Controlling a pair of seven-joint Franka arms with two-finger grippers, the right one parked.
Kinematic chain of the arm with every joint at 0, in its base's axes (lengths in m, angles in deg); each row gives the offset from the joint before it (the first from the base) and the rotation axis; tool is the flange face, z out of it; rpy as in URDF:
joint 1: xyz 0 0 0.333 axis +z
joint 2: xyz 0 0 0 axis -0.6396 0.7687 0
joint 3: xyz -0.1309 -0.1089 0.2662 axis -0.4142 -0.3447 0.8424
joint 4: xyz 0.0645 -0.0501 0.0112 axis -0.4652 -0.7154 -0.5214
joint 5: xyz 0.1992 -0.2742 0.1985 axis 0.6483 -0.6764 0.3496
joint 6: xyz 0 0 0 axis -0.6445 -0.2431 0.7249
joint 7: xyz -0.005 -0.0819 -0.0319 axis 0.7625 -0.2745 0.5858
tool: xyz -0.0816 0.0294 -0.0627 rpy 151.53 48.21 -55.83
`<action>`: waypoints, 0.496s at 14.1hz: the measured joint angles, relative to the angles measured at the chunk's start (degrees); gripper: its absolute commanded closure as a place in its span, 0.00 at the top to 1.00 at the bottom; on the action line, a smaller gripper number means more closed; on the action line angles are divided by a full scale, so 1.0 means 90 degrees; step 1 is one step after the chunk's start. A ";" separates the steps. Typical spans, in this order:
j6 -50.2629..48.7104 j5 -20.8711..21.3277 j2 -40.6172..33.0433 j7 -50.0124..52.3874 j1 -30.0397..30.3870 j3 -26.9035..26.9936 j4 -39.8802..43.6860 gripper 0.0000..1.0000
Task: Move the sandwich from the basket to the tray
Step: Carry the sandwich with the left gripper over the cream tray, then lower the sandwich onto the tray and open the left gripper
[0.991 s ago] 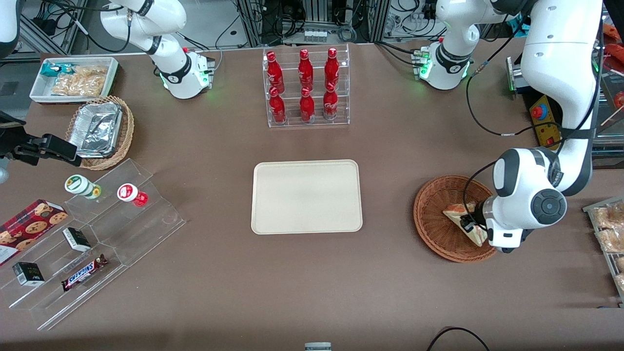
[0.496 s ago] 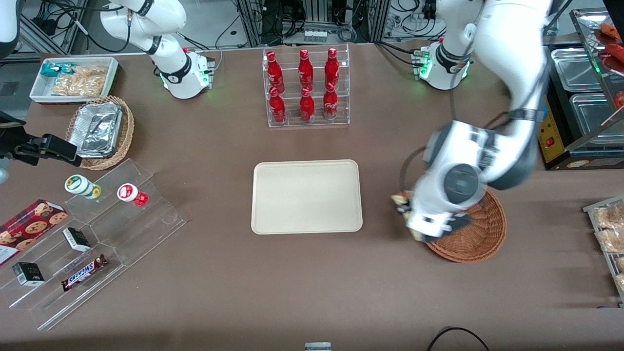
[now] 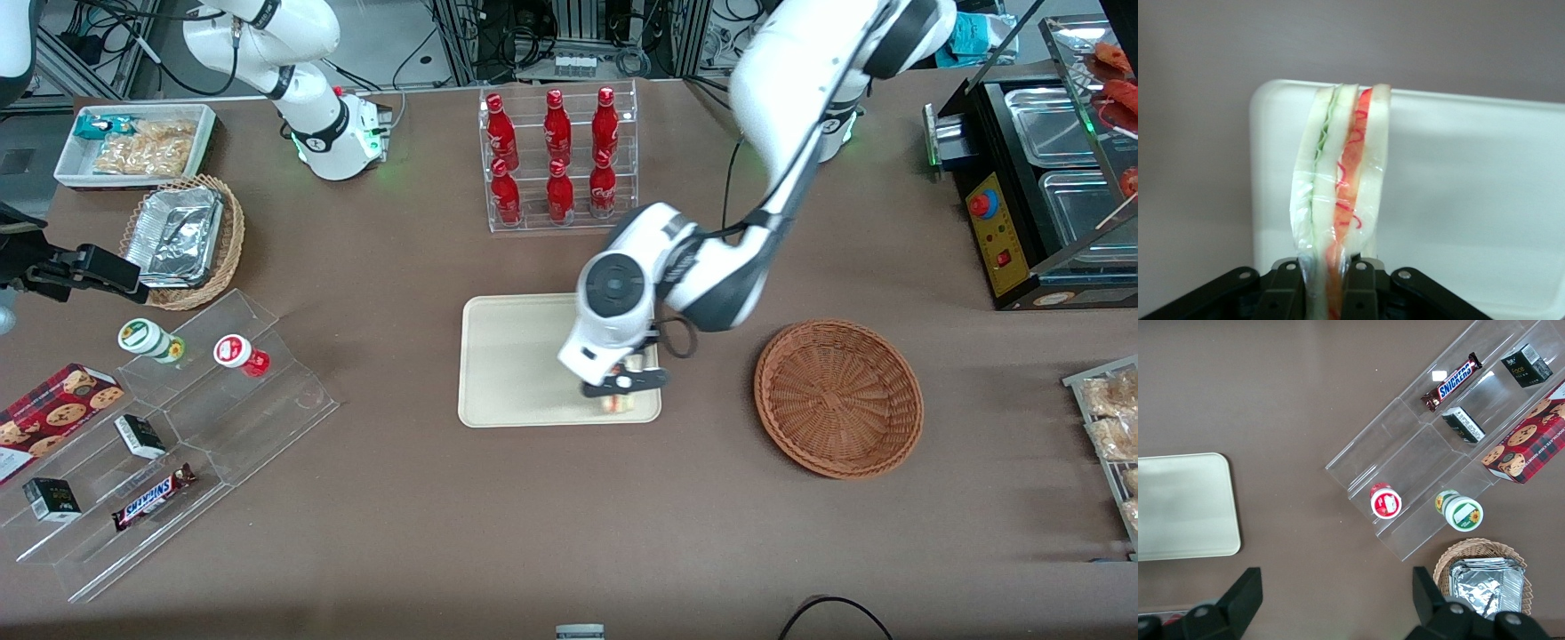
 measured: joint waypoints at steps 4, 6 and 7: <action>0.0210 0.0000 0.0684 -0.0009 -0.0351 -0.0144 0.0269 0.25; 0.0210 0.0001 0.0790 -0.0013 -0.0430 -0.0149 0.0281 0.27; 0.0210 0.0001 0.0796 -0.0014 -0.0448 -0.0149 0.0289 0.28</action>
